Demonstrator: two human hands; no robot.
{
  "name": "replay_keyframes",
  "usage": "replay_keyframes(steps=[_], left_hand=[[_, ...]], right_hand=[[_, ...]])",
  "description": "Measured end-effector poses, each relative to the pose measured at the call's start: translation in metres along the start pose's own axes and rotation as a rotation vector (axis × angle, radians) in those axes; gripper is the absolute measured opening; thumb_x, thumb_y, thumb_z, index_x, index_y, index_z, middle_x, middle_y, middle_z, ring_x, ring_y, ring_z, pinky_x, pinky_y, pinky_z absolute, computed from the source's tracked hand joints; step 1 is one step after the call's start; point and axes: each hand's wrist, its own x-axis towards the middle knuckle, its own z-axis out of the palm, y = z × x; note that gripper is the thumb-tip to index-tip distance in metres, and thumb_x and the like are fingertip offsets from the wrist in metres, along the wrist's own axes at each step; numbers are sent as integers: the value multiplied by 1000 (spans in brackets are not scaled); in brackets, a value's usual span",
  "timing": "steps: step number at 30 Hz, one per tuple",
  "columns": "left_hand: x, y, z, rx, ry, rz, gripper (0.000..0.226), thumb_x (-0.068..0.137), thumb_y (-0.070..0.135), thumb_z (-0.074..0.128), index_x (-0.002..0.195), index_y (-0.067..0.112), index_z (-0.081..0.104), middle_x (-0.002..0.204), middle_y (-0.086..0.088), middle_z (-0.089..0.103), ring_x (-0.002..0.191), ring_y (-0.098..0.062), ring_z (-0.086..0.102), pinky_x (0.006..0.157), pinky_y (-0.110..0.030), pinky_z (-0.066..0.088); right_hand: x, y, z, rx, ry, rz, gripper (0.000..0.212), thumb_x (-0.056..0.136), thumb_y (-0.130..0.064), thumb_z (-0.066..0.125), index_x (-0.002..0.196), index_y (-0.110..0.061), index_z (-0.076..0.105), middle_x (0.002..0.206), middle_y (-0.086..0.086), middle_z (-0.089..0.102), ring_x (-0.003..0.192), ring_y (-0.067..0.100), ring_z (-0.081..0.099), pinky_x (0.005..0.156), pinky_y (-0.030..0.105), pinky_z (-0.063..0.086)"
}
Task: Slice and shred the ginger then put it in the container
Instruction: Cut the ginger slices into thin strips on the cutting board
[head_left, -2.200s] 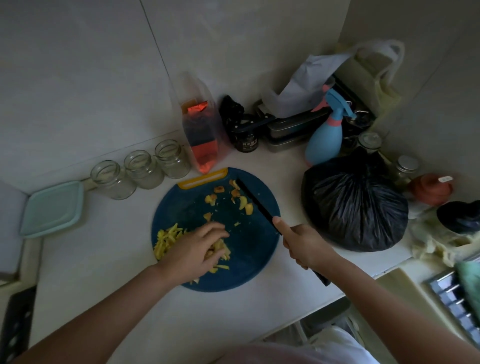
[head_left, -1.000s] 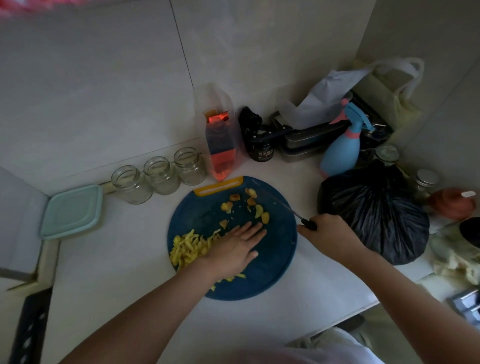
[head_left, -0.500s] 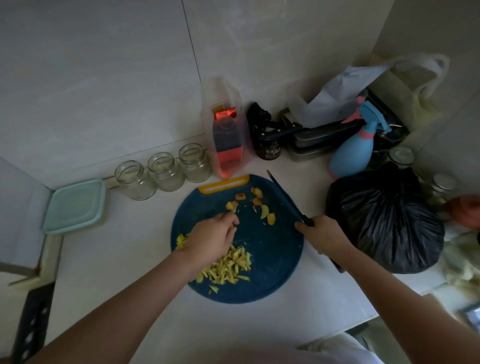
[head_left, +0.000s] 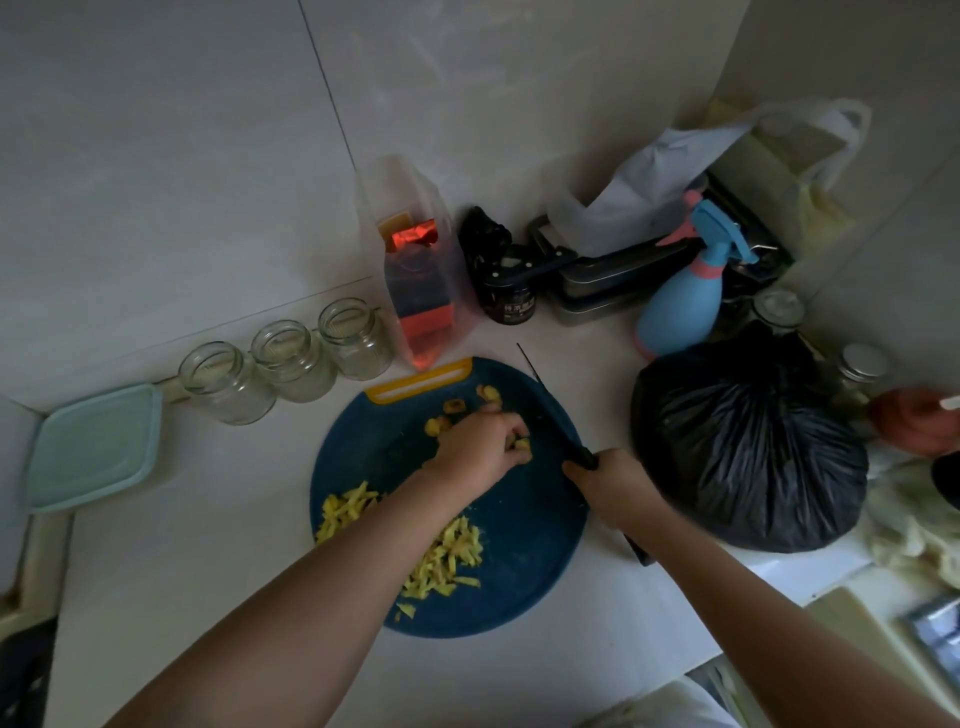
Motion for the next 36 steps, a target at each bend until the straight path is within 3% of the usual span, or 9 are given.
replay_keyframes(steps=[5,9,12,15,21,24,27,30,36], left_hand=[[3,-2,-5,-137,-27,-26,12,83,16,72,86,16,60,79,5,59,80,-15,62,73,-29,52],[8,-16,-11,-228,244,-67,7,84,6,69,88,6,63,81,-2,63,79,-19,63,74,-29,51],[5,-15,-4,-166,323,2,8,84,6,68,89,4,62,86,-7,65,77,-20,63,71,-30,50],[-2,-11,9,-100,292,47,11,84,8,69,91,5,61,86,-7,62,76,-19,61,67,-25,45],[-3,-9,17,-154,260,12,16,79,13,75,88,5,65,93,-7,61,75,-18,62,69,-28,51],[0,-5,16,-107,229,-11,16,82,14,73,92,5,64,100,-7,60,85,-19,61,68,-17,39],[2,-1,15,-44,203,-26,20,85,19,69,102,10,64,108,-4,59,94,-18,59,69,-15,33],[3,0,15,-27,173,-25,31,88,20,67,118,14,61,118,-4,56,100,-18,59,76,-18,38],[-1,4,17,-35,121,-82,25,88,20,67,110,9,62,120,-6,51,93,-19,60,83,-24,45]], right_hand=[[0,-2,-4,37,-18,16,36,96,-33,56,68,-11,50,62,4,51,53,16,48,46,24,36],[-1,4,2,30,-3,-2,33,95,-34,57,69,-13,54,65,2,52,57,13,49,50,25,36],[0,5,3,39,3,-9,30,95,-33,56,76,-11,59,69,3,55,59,14,51,52,26,38],[-2,3,3,31,-2,-13,28,96,-33,56,82,-10,61,73,4,58,59,13,52,52,25,39],[-3,4,5,-1,11,-14,33,96,-36,55,100,-5,67,95,14,67,74,20,58,61,28,43],[-3,4,4,-3,7,-14,32,96,-35,55,98,-5,66,89,11,65,66,16,54,54,27,40],[-2,3,4,-10,11,-17,31,96,-35,55,92,-6,65,80,7,60,60,12,50,50,25,37],[-1,3,4,-14,13,-22,29,96,-34,55,79,-11,59,72,4,56,57,12,49,48,24,35],[4,-1,3,7,0,-12,26,96,-33,54,83,-12,60,74,5,58,60,14,52,51,25,40]])
